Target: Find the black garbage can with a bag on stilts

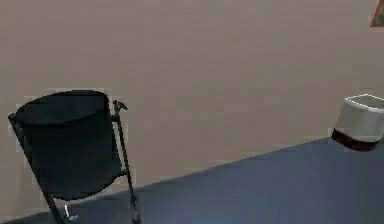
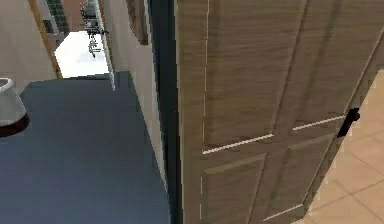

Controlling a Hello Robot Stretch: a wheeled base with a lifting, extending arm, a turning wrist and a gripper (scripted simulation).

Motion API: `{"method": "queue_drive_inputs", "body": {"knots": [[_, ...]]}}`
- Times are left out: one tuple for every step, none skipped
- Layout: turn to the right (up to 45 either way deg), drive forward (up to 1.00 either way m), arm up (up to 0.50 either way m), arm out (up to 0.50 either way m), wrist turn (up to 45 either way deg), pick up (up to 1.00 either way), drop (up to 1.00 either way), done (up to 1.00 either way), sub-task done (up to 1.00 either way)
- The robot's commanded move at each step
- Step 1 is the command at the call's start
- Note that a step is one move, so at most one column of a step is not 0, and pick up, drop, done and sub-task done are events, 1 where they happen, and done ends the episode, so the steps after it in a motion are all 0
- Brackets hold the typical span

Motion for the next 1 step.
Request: {"method": "queue_drive_inputs", "body": {"knots": [[0.0, 0.40, 0.00, 0.00, 0.0, 0.00, 0.00, 0.00, 0.00]]}}
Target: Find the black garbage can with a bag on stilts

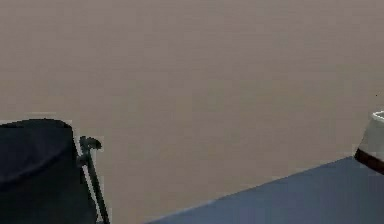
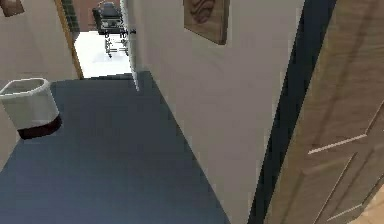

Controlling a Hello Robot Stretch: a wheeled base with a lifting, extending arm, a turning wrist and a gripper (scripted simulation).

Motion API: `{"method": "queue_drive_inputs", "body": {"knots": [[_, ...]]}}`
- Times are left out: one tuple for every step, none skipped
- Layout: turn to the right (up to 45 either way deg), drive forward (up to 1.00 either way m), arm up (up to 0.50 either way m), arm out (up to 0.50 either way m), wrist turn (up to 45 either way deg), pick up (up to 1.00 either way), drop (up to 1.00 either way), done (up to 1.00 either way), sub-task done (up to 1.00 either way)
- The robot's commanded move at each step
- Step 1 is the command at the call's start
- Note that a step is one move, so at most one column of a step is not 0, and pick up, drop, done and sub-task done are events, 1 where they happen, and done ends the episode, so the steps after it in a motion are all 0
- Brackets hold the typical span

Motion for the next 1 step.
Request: {"method": "queue_drive_inputs", "body": {"knots": [[-42.0, 0.00, 0.00, 0.00, 0.0, 0.00, 0.00, 0.00, 0.00]]}}
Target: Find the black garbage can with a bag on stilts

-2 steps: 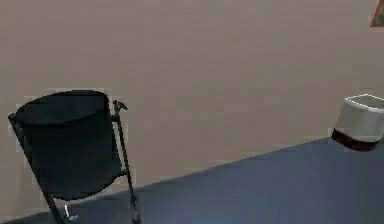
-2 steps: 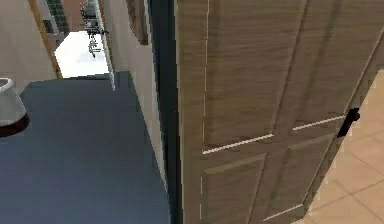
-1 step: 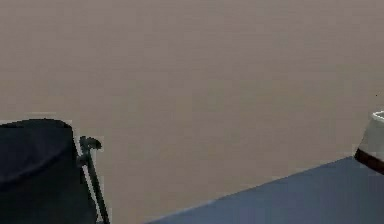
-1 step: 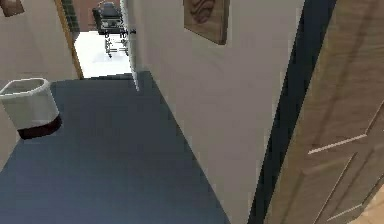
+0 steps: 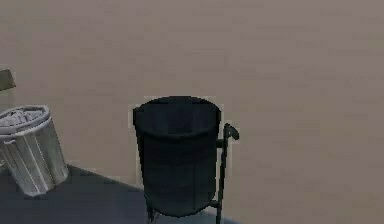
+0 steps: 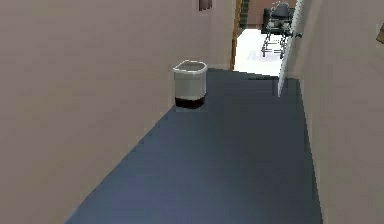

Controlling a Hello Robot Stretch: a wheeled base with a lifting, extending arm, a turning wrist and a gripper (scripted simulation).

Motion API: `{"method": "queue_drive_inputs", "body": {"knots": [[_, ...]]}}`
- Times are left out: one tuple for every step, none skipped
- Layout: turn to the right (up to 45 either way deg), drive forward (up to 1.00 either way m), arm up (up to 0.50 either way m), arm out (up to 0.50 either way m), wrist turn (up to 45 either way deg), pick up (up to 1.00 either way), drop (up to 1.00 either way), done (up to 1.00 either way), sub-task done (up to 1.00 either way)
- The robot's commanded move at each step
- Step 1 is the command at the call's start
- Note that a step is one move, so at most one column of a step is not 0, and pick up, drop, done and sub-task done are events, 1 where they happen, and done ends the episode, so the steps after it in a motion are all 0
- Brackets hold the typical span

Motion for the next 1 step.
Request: {"method": "queue_drive_inputs", "body": {"knots": [[0.0, 0.00, 0.00, 0.00, 0.0, 0.00, 0.00, 1.00, 0.00]]}}
